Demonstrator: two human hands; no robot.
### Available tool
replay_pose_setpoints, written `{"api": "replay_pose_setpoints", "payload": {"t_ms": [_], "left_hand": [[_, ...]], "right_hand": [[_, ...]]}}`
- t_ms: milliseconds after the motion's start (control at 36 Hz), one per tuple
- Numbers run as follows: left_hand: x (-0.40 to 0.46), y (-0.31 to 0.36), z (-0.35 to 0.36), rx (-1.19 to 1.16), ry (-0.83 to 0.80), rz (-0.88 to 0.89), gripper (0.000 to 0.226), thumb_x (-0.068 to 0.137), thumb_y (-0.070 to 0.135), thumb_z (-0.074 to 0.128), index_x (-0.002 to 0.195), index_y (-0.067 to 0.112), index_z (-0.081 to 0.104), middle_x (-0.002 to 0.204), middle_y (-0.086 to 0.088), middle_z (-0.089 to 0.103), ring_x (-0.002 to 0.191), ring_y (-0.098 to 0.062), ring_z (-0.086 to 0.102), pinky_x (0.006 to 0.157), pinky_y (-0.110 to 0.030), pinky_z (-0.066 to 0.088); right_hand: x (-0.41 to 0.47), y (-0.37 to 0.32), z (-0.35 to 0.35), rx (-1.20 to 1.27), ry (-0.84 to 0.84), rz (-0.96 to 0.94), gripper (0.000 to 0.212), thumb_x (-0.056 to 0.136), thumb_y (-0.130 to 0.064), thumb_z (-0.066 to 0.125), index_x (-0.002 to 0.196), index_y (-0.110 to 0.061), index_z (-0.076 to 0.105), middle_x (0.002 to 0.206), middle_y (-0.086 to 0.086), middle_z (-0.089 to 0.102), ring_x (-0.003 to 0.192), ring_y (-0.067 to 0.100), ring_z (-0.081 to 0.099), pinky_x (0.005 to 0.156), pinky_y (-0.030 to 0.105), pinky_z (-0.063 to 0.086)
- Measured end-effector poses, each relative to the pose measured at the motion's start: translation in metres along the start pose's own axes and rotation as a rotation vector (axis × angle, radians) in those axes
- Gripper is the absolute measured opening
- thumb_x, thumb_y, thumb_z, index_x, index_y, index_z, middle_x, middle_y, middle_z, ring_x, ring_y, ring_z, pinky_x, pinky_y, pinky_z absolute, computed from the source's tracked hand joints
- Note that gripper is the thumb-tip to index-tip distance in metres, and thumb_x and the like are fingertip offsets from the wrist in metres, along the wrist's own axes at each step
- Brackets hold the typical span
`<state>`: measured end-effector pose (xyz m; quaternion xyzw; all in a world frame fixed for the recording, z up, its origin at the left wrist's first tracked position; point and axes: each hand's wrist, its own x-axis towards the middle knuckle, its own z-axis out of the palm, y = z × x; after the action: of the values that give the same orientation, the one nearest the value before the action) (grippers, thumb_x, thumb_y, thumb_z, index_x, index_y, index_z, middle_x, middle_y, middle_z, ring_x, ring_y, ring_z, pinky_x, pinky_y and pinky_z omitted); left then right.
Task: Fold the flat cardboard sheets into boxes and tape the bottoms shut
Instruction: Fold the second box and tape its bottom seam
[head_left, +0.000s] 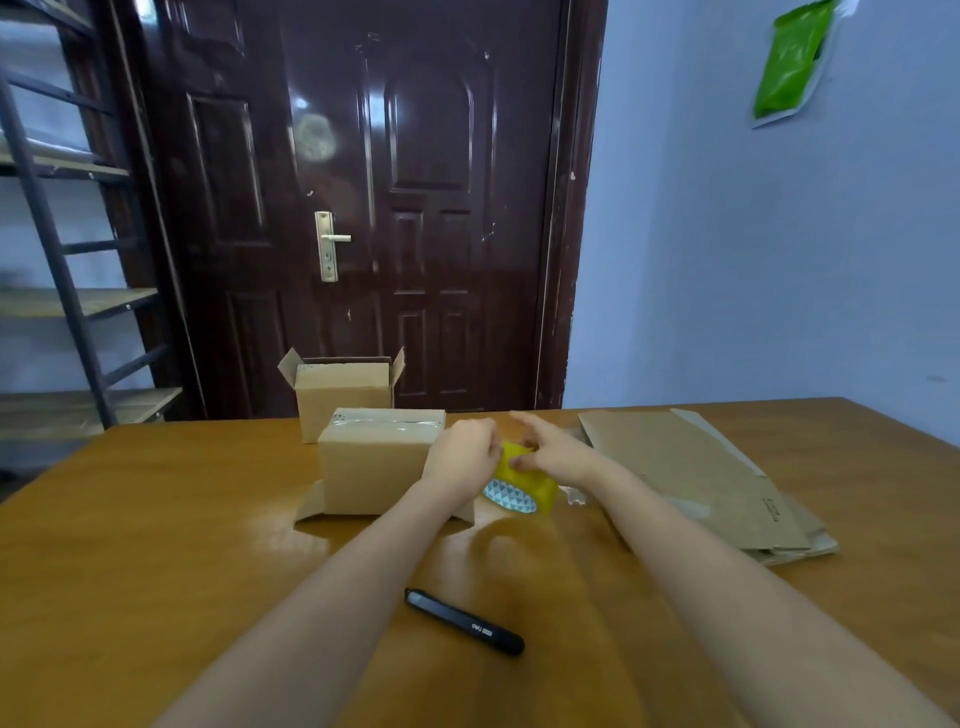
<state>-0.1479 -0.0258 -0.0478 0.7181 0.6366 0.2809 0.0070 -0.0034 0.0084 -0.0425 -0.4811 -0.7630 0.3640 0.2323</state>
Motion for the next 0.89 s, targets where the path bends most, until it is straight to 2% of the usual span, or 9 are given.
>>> {"api": "replay_pose_setpoints", "payload": {"t_ms": [83,139,194,250,361,500,639,722,889], "left_hand": [[-0.005,-0.004,0.000,-0.052,-0.004,-0.016,0.014,0.093,0.017,0.049,0.080,0.010,0.050,0.088,-0.011,0.061,0.084,-0.029,0.057,0.070,-0.037,0.044],[-0.009,-0.009,-0.001,-0.109,-0.005,-0.052,0.015,0.092,0.015,0.050,0.079,0.009,0.052,0.085,-0.012,0.061,0.082,-0.029,0.057,0.069,-0.037,0.044],[-0.015,-0.013,0.000,-0.150,-0.018,-0.075,0.023,0.092,0.014,0.050,0.070,0.014,0.044,0.078,-0.010,0.057,0.077,-0.027,0.055,0.065,-0.034,0.041],[-0.024,-0.014,0.003,-0.201,-0.034,-0.081,0.028,0.092,0.012,0.050,0.066,0.018,0.040,0.074,-0.005,0.055,0.072,-0.022,0.052,0.062,-0.031,0.039],[-0.041,-0.016,0.010,-0.373,-0.028,-0.131,0.024,0.091,0.012,0.054,0.069,0.018,0.047,0.074,-0.002,0.057,0.069,-0.016,0.051,0.063,-0.027,0.044],[-0.053,-0.019,0.011,-0.503,0.001,-0.175,0.017,0.092,0.013,0.058,0.075,0.015,0.053,0.074,-0.001,0.060,0.066,-0.010,0.055,0.060,-0.018,0.046],[-0.073,-0.039,0.010,-0.531,-0.041,-0.186,0.016,0.088,0.014,0.064,0.073,0.016,0.059,0.077,0.000,0.066,0.078,-0.012,0.063,0.072,-0.024,0.052],[-0.085,-0.060,0.006,-0.435,-0.125,-0.166,0.017,0.086,0.014,0.066,0.071,0.023,0.064,0.082,0.009,0.066,0.082,-0.003,0.061,0.073,-0.017,0.047],[-0.096,-0.080,0.005,-0.225,-0.229,-0.103,0.016,0.086,0.020,0.066,0.071,0.023,0.065,0.080,0.013,0.063,0.082,-0.004,0.059,0.081,-0.026,0.051]], "right_hand": [[-0.007,0.007,-0.009,-0.007,-0.205,0.101,0.057,0.086,-0.014,0.066,0.138,-0.012,0.044,0.135,0.006,0.053,0.120,0.022,0.053,0.102,0.036,0.044],[-0.015,0.011,-0.013,-0.043,-0.283,0.106,0.039,0.089,-0.021,0.064,0.125,-0.009,0.055,0.116,0.002,0.061,0.099,0.013,0.060,0.089,0.025,0.049],[-0.019,0.015,-0.014,-0.024,-0.254,0.071,0.017,0.092,-0.020,0.061,0.106,-0.011,0.063,0.102,0.003,0.064,0.089,0.013,0.060,0.081,0.021,0.047],[-0.018,0.018,-0.015,-0.072,-0.198,0.052,0.009,0.089,-0.023,0.066,0.093,-0.015,0.066,0.092,0.003,0.065,0.087,0.017,0.060,0.082,0.028,0.047],[-0.015,0.016,-0.011,-0.323,-0.147,0.102,0.035,0.081,-0.038,0.072,0.100,-0.009,0.066,0.091,0.002,0.062,0.090,0.022,0.059,0.082,0.035,0.046],[-0.019,-0.003,0.004,-0.795,-0.036,0.119,0.046,0.086,-0.053,0.060,0.108,-0.013,0.062,0.108,0.006,0.064,0.099,0.026,0.059,0.087,0.037,0.047],[-0.029,-0.007,0.023,-1.024,0.013,0.075,0.054,0.083,-0.066,0.053,0.091,-0.013,0.061,0.090,0.005,0.063,0.082,0.023,0.060,0.069,0.032,0.042],[-0.037,0.000,0.040,-1.034,-0.039,0.030,0.052,0.080,-0.066,0.057,0.086,-0.014,0.056,0.086,0.003,0.059,0.082,0.024,0.059,0.063,0.031,0.042],[-0.048,0.009,0.067,-0.873,-0.112,0.049,0.055,0.075,-0.062,0.066,0.096,-0.012,0.060,0.091,0.003,0.059,0.087,0.021,0.058,0.068,0.031,0.046]]}}
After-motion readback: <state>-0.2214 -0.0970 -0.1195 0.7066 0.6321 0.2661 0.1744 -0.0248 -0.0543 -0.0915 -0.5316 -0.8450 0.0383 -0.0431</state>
